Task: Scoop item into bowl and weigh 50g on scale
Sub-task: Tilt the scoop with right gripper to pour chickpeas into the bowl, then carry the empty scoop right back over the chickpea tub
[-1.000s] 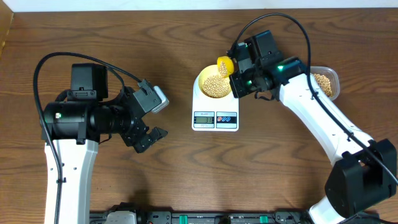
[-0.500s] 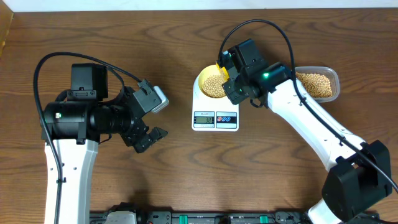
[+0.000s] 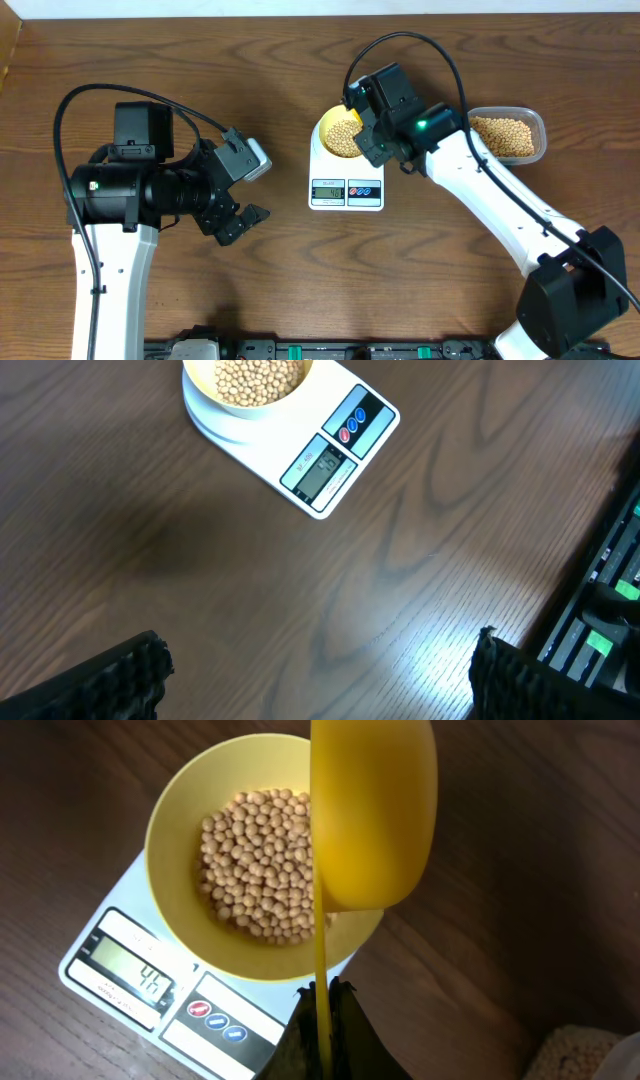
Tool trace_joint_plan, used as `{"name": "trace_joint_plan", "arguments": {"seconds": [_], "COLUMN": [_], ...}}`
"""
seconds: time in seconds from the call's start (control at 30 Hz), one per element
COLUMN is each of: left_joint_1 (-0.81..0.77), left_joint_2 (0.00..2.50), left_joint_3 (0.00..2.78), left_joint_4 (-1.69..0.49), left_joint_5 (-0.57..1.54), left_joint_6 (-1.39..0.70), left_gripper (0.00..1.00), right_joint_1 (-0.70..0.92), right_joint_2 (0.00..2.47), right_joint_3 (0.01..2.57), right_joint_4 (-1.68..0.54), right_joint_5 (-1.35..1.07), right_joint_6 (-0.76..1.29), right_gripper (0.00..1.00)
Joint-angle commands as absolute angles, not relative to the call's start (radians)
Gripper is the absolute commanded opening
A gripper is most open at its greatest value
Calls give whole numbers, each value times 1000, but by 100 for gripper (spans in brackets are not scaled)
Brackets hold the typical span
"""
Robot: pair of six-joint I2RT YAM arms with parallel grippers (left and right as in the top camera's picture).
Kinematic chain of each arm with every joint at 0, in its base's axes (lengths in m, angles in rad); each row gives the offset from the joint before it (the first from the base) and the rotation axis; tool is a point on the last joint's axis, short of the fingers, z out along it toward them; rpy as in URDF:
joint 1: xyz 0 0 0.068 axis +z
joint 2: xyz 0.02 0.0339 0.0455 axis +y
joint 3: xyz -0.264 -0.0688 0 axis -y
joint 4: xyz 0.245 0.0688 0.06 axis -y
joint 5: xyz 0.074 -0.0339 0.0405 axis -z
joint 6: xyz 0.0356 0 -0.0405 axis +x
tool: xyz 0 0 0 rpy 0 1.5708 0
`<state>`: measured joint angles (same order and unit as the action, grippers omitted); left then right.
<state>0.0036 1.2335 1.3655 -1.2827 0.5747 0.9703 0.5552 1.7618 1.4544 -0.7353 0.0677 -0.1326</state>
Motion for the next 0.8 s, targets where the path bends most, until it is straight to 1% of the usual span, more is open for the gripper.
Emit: {"name": "trace_joint_plan", "arguments": {"seconds": [0.0, 0.27, 0.4, 0.47, 0.67, 0.77], "left_joint_1": [4, 4, 4, 4, 4, 4], "left_joint_2": [1231, 1231, 1231, 1231, 1231, 1231], "left_joint_3": [1364, 1364, 1364, 1364, 1364, 1364], "left_joint_4": [-1286, -1286, -1286, -1286, -1286, -1286], "left_joint_5": [591, 591, 591, 591, 591, 591], "left_joint_6": [987, 987, 987, 987, 987, 987], "left_gripper": [98, 98, 98, 98, 98, 98], "right_joint_1": [559, 557, 519, 485, 286, 157], "right_joint_2": [1737, 1737, 1728, 1711, 1589, 1541], "right_joint_3": [1477, 1477, 1488, 1505, 1567, 1567], "right_joint_4": [-727, -710, -699, -720, -825, -939], "right_joint_5": [80, 80, 69, 68, 67, 60], "right_joint_6": [-147, -134, -20, 1, 16, 22], "right_gripper": [1, 1, 1, 1, 1, 1]}}
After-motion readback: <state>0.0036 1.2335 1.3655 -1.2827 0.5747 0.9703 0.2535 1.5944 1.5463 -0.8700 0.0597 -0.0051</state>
